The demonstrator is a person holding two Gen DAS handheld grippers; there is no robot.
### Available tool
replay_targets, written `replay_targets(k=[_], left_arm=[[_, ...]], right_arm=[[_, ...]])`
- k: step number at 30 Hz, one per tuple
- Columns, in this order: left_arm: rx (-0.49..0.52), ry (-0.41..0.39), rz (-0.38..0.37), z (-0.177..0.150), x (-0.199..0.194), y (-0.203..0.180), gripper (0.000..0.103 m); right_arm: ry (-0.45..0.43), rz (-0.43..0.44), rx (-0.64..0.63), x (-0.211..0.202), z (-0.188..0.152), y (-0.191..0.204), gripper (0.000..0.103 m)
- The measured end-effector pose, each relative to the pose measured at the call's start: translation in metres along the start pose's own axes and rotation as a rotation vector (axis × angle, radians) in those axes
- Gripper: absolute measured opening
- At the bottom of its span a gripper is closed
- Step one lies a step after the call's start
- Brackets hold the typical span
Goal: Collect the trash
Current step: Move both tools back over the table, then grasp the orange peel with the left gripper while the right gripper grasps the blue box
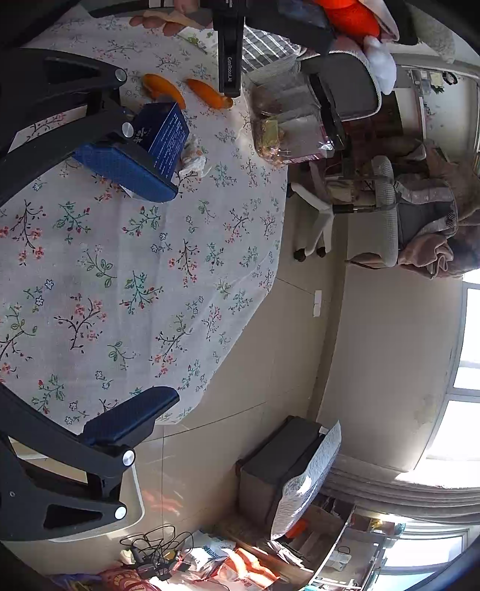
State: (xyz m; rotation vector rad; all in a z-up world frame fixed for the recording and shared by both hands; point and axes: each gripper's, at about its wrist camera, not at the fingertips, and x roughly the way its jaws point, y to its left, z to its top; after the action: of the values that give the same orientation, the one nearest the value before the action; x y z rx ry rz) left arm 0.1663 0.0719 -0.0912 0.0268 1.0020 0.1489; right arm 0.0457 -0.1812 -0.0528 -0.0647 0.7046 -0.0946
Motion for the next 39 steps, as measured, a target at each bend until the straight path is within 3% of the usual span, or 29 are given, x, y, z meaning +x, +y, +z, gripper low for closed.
replay_targets(k=[6, 11, 13, 14, 15, 16, 19, 22, 25, 31, 39], left_arm=[[-0.02, 0.147, -0.054, 0.001, 0.055, 0.019, 0.095], [0.004, 0.216, -0.055, -0.002, 0.085, 0.019, 0.075], [-0.002, 0.246, -0.077, -0.003, 0.093, 0.022, 0.058], [-0.006, 0.25, -0.093, -0.003, 0.094, 0.023, 0.057], [-0.002, 0.243, -0.097, -0.003, 0.092, 0.024, 0.048], [0.003, 0.239, -0.108, -0.003, 0.09, 0.024, 0.033], [-0.02, 0.239, -0.138, -0.002, 0.085, 0.027, 0.018], [-0.067, 0.202, -0.162, 0.003, 0.067, 0.032, 0.016], [-0.13, 0.127, -0.252, 0.013, 0.032, 0.043, 0.016], [-0.132, -0.011, -0.35, 0.029, -0.024, 0.047, 0.016], [-0.142, -0.014, -0.394, 0.034, -0.03, 0.058, 0.016]], right_arm=[[0.031, 0.103, -0.069, 0.01, -0.008, 0.015, 0.096], [0.016, 0.149, -0.217, 0.005, -0.017, 0.038, 0.096], [0.012, 0.195, -0.275, 0.002, -0.018, 0.047, 0.096], [0.014, 0.218, -0.3, 0.001, -0.018, 0.051, 0.096], [0.018, 0.241, -0.326, 0.0, -0.017, 0.055, 0.096], [0.024, 0.261, -0.354, -0.001, -0.016, 0.06, 0.096], [0.066, 0.326, -0.44, 0.003, -0.014, 0.076, 0.096], [0.124, 0.399, -0.525, 0.011, -0.009, 0.093, 0.096], [0.177, 0.461, -0.608, 0.021, -0.003, 0.111, 0.096], [0.273, 0.487, -0.802, 0.051, -0.002, 0.15, 0.096], [0.412, 0.545, -0.794, 0.099, 0.004, 0.157, 0.094]])
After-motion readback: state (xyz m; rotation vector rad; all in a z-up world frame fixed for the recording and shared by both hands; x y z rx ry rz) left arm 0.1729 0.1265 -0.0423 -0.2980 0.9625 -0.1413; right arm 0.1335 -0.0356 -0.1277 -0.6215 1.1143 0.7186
